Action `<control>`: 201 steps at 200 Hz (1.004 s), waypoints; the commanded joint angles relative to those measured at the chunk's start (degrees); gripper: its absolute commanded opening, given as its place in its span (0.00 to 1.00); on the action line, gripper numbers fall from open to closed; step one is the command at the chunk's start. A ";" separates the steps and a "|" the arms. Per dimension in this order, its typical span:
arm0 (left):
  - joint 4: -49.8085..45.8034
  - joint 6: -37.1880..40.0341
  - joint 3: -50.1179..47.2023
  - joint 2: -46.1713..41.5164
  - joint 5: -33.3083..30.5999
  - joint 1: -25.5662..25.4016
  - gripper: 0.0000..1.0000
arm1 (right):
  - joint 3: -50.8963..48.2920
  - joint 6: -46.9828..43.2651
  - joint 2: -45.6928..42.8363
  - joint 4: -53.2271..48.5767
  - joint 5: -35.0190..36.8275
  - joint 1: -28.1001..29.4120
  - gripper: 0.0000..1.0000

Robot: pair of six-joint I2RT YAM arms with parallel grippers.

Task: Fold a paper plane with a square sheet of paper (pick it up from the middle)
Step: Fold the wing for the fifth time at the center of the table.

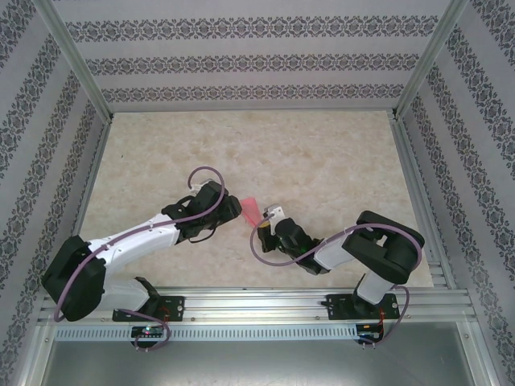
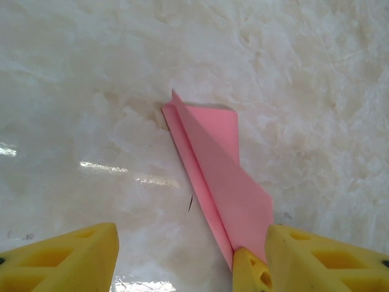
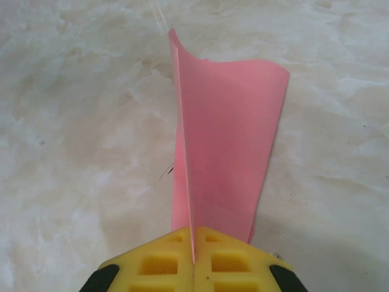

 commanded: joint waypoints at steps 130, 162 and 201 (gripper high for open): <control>8.11 -6.62 7.40 18.28 13.67 4.84 0.83 | -2.75 -6.45 3.09 5.84 2.04 3.11 0.06; 5.25 -7.39 9.21 20.73 15.29 5.03 0.66 | -1.86 -9.30 3.33 4.09 4.16 4.02 0.08; 3.04 -7.77 9.53 20.35 15.12 4.96 0.39 | -2.03 -11.50 2.93 4.00 5.48 4.60 0.12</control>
